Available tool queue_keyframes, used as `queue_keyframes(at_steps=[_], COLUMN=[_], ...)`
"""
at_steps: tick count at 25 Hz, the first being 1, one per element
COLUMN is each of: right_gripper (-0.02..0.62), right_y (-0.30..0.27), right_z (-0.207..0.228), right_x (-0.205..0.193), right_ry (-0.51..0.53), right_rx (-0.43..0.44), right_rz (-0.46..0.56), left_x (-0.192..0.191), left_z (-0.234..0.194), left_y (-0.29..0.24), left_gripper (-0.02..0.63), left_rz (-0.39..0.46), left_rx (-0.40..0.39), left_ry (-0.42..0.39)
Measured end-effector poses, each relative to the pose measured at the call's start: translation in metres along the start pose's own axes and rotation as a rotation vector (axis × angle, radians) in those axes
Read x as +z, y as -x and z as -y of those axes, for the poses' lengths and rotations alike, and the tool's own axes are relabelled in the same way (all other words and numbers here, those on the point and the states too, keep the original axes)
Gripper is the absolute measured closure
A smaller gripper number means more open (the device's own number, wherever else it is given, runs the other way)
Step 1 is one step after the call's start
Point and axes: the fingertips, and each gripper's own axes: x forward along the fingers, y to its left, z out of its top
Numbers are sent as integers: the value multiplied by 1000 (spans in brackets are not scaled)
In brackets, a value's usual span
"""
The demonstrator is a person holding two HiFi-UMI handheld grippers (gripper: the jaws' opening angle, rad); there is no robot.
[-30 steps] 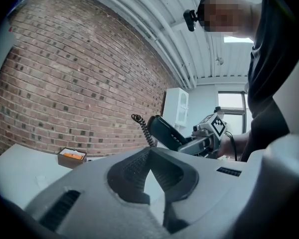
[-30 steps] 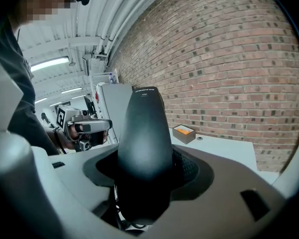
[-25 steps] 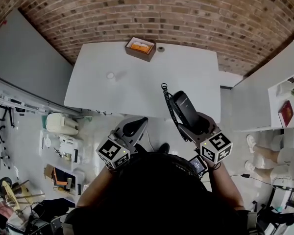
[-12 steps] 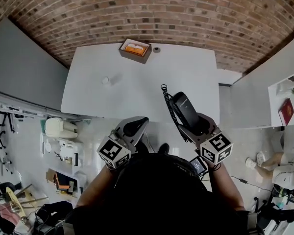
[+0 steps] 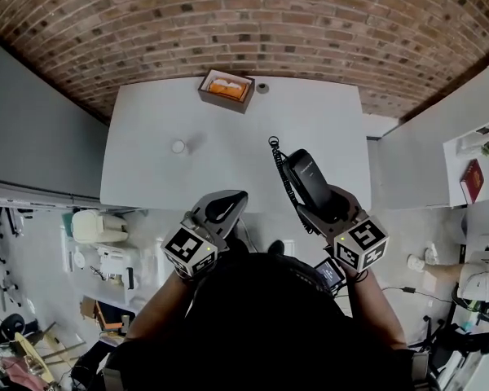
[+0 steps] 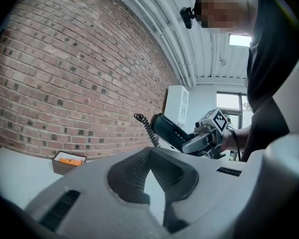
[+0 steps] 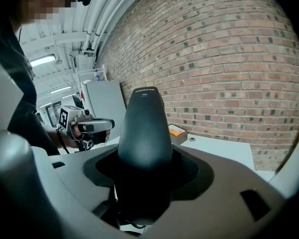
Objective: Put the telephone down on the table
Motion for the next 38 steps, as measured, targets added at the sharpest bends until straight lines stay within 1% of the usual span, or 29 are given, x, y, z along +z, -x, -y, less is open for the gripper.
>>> queue_keyframes(at_steps=[6,10,17,23,27,35,38], right_gripper=[324,324,324,324,324,324,325], right_y=[-45,-75,-112,-137,-148,-164,-167], right_z=[-21,-36,-62,-70,-68,-44,-34], right_x=[27,51,73,76,81,87,91], right_ry=[7,19,29,34,37,56,66], right_rx=[-28,-46,-50,-28,-4,67,99], right_rz=[1,28,47,29,27,9,5], left_x=[8,17,26,26,23,26,27], left_z=[-48,-76,-112,-134,-143,-151,-156], left_y=[23,42,70,85,87,67,58], left_gripper=[600,600,600,600,600,600,600], left_rz=[5,8,10,32,28,20,17], left_rx=[-37,-68,-76,-41,-18,43,77], left_ry=[14,-22,-24,-6,3,2,2])
